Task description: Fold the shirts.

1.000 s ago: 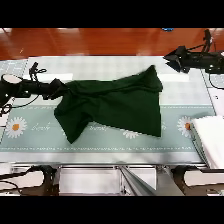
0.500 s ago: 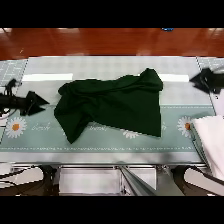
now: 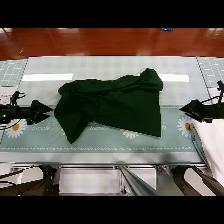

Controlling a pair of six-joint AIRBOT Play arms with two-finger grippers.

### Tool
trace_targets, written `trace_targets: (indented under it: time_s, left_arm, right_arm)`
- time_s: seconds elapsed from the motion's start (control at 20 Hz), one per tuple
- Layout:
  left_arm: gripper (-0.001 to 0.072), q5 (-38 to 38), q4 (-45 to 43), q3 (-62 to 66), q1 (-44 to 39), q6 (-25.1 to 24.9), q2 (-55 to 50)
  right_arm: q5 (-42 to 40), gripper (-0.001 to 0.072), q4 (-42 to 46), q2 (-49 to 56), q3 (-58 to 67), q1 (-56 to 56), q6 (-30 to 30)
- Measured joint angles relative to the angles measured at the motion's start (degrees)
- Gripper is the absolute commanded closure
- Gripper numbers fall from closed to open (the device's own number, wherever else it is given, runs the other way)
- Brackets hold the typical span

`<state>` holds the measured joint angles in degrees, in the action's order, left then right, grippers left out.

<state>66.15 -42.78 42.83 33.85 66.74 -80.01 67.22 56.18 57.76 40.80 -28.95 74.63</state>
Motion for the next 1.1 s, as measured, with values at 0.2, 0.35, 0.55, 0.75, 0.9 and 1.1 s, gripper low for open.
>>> trace_targets:
  time_s: [0.2,0.35,0.55,0.75,0.9,1.1]
  left_arm:
    - [0.0201,-1.3,0.9,-0.3,-2.6,-1.2,-1.6]
    - [0.0310,-1.4,1.7,-0.3,-4.7,-2.3,-3.0]
    - [0.0690,-2.5,0.5,-0.3,-6.2,-1.1,-4.4]
    - [0.0691,-1.7,0.5,0.1,-6.5,-0.3,-4.8]
    - [0.0691,-1.0,0.4,0.2,-6.6,-0.3,-4.8]
    - [0.0691,-0.2,-0.3,0.2,-6.6,-1.0,-4.5]
  right_arm:
    - [1.0,0.0305,-2.2,-0.5,-1.0,-0.1,-1.3]
    - [1.5,0.0305,-2.8,-0.6,-1.3,-0.1,-1.6]
    - [1.9,0.0304,-3.3,-0.7,-1.4,-0.1,-1.8]
    - [2.6,0.0304,-3.5,-0.7,-3.1,-0.1,-2.4]
    - [2.3,0.0305,-3.3,-0.7,-6.3,-0.1,-2.7]
    - [3.3,0.0305,-3.0,0.3,-8.6,-0.1,-3.1]
